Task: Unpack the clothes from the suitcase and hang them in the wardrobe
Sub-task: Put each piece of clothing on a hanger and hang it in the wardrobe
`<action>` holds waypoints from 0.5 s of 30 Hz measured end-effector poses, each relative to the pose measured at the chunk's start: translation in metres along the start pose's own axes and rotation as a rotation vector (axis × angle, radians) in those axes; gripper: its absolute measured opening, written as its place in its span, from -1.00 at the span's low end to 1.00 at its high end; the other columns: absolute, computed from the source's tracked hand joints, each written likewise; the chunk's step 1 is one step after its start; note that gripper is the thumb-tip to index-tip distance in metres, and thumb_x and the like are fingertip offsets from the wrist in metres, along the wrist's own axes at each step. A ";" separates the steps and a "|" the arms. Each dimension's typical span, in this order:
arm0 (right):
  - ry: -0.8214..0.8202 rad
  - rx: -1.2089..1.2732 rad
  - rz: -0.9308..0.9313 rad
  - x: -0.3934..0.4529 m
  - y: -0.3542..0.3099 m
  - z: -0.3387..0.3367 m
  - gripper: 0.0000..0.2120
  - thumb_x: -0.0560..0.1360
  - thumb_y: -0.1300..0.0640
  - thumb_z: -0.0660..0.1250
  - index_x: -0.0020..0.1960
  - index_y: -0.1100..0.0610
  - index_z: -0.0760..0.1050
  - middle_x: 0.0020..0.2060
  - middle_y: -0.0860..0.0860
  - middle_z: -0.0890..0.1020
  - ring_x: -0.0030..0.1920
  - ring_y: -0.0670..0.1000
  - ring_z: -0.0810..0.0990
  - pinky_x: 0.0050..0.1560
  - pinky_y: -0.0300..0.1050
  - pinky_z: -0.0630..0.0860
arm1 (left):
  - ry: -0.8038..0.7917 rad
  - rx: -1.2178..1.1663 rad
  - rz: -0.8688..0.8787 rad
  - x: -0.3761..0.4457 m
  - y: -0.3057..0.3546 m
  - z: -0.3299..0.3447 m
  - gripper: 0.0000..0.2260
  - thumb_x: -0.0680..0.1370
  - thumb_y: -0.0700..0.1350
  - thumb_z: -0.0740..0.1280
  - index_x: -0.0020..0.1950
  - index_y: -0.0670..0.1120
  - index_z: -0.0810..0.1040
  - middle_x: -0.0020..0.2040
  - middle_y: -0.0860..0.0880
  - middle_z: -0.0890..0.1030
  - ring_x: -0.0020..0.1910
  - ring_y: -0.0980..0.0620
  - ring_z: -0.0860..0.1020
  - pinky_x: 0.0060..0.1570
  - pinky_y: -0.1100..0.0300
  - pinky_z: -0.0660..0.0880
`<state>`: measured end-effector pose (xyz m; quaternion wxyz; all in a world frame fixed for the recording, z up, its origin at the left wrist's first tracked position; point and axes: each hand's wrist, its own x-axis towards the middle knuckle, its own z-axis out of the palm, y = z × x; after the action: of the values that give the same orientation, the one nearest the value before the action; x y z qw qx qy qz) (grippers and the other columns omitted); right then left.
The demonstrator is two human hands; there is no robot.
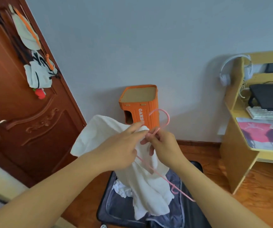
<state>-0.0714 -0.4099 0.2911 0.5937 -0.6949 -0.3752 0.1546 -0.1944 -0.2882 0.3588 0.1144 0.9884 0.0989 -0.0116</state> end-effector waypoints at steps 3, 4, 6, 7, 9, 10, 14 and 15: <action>0.009 0.054 -0.030 -0.004 -0.004 -0.010 -0.82 0.64 0.17 0.28 -0.12 0.12 0.57 -0.25 -0.05 0.72 -0.44 0.03 0.59 -0.31 -0.25 0.48 | 0.334 -0.028 0.091 -0.013 0.010 -0.004 -0.60 0.55 -0.18 0.24 0.35 0.16 0.47 0.54 0.20 0.24 -0.06 0.18 0.51 -0.04 0.08 0.53; 0.026 0.071 -0.030 -0.005 -0.004 -0.015 -0.80 0.63 0.17 0.29 -0.15 0.15 0.58 -0.30 -0.04 0.70 -0.46 0.01 0.56 -0.33 -0.27 0.44 | 0.504 0.004 0.111 -0.016 0.005 -0.006 -0.67 0.56 -0.13 0.25 0.29 0.09 0.53 0.47 0.13 0.36 -0.06 0.18 0.50 -0.02 0.06 0.53; 0.048 0.097 -0.016 -0.008 -0.003 -0.029 -0.73 0.63 0.19 0.29 -0.22 0.21 0.59 -0.47 -0.04 0.61 -0.53 -0.05 0.47 -0.39 -0.31 0.37 | 0.784 0.190 0.056 -0.021 -0.016 -0.012 -0.69 0.57 -0.07 0.28 0.29 -0.05 0.57 0.36 -0.06 0.46 0.19 -0.02 0.49 0.17 -0.05 0.47; 0.058 0.113 -0.013 -0.009 -0.002 -0.035 -0.71 0.62 0.20 0.29 -0.25 0.23 0.59 -0.52 -0.04 0.57 -0.54 -0.05 0.43 -0.41 -0.31 0.35 | 0.835 0.259 -0.033 -0.023 -0.032 -0.014 -0.65 0.59 -0.04 0.27 0.37 -0.07 0.53 0.38 -0.13 0.43 0.31 -0.14 0.43 0.27 -0.12 0.39; 0.079 0.173 -0.024 -0.011 -0.001 -0.045 -0.69 0.62 0.23 0.28 -0.27 0.28 0.56 -0.52 -0.03 0.56 -0.54 -0.02 0.40 -0.43 -0.28 0.34 | 0.779 0.110 -0.245 -0.030 -0.065 -0.012 -0.58 0.68 0.05 0.20 0.52 -0.05 0.36 0.47 -0.15 0.35 0.45 -0.18 0.33 0.39 -0.15 0.29; 0.091 0.211 -0.030 -0.011 -0.001 -0.048 -0.70 0.63 0.25 0.27 -0.27 0.30 0.54 -0.50 0.00 0.58 -0.53 0.01 0.40 -0.44 -0.26 0.34 | 0.700 -0.065 -0.321 -0.032 -0.077 -0.008 -0.57 0.70 0.13 0.16 0.51 -0.04 0.37 0.46 -0.13 0.40 0.43 -0.13 0.38 0.38 -0.09 0.33; 0.136 0.233 -0.050 -0.008 0.004 -0.065 -0.71 0.63 0.29 0.25 -0.27 0.29 0.49 -0.45 0.11 0.60 -0.53 0.03 0.36 -0.46 -0.20 0.33 | 0.554 -0.335 -0.349 -0.039 -0.100 0.000 -0.65 0.68 0.16 0.15 -0.16 -0.02 0.49 -0.29 0.03 0.57 -0.30 0.01 0.51 -0.27 0.24 0.39; 0.144 0.214 -0.053 -0.006 0.005 -0.070 -0.72 0.63 0.29 0.25 -0.26 0.30 0.49 -0.47 0.09 0.59 -0.53 0.00 0.36 -0.46 -0.21 0.33 | 0.561 -0.325 -0.330 -0.041 -0.106 -0.011 -0.66 0.69 0.11 0.20 -0.21 -0.04 0.46 -0.36 0.07 0.53 -0.36 0.06 0.46 -0.33 0.25 0.36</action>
<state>-0.0275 -0.4640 0.3024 0.6938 -0.6267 -0.3310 0.1278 -0.2558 -0.1923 0.3481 0.2350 0.8928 0.2850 0.2578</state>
